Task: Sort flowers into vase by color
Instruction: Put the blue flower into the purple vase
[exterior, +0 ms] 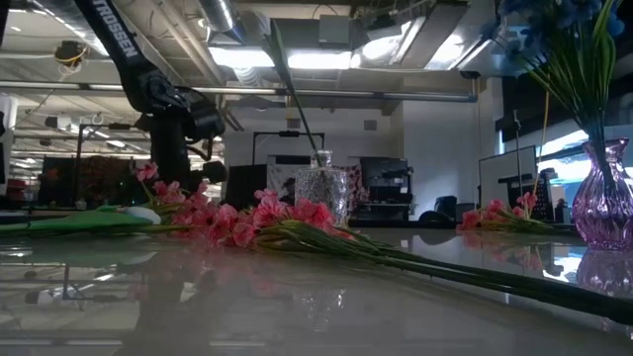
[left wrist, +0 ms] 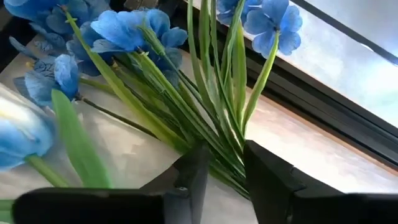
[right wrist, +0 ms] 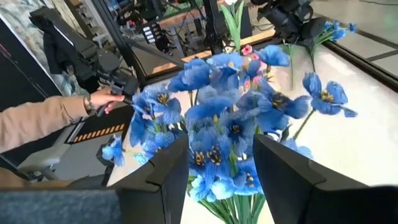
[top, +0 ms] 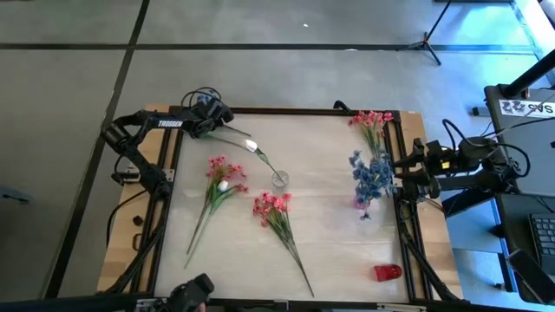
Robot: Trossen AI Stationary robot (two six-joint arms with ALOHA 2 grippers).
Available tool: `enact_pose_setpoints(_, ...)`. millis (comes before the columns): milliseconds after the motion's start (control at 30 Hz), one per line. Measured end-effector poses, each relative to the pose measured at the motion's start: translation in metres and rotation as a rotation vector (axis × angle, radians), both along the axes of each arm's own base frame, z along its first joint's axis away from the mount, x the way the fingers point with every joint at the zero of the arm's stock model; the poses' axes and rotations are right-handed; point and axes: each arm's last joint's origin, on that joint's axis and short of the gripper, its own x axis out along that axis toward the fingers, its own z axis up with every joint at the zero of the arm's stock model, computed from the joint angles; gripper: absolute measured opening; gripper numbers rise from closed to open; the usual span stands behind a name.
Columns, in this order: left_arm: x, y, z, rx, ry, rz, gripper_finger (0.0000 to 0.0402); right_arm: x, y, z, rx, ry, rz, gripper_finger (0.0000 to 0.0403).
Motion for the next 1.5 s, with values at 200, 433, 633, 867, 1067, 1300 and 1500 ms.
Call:
enact_pose_setpoints(200, 0.000, -0.001, 0.000, -0.007, 0.003, 0.000, 0.0012, -0.009, -0.001, 0.011, -0.033, -0.049, 0.006, 0.0176)
enact_pose_setpoints(433, 0.008, -0.010, 0.003, 0.004, 0.036, -0.060, 0.0001, -0.020, -0.004, 0.025, -0.055, -0.112, -0.030, 0.0176)
enact_pose_setpoints(633, 0.011, -0.022, 0.034, 0.104, 0.056, -0.154, 0.0001, -0.029, -0.006, 0.035, -0.094, -0.159, -0.094, 0.0176)
enact_pose_setpoints(867, 0.006, -0.061, 0.099, 0.314, 0.032, -0.320, 0.0000, -0.030, -0.007, 0.037, -0.103, -0.176, -0.123, 0.0176)
enact_pose_setpoints(1067, -0.010, -0.111, 0.145, 0.472, -0.065, -0.460, 0.0000, -0.029, -0.007, 0.048, -0.084, -0.285, -0.128, 0.0176)
enact_pose_setpoints(1300, -0.037, -0.162, 0.167, 0.498, -0.195, -0.703, 0.0000, -0.030, -0.007, 0.054, -0.071, -0.355, -0.132, 0.0176)
enact_pose_setpoints(1500, -0.038, -0.198, 0.155, 0.337, -0.280, -0.912, 0.0000, -0.030, -0.008, 0.054, -0.070, -0.350, -0.153, 0.0176)
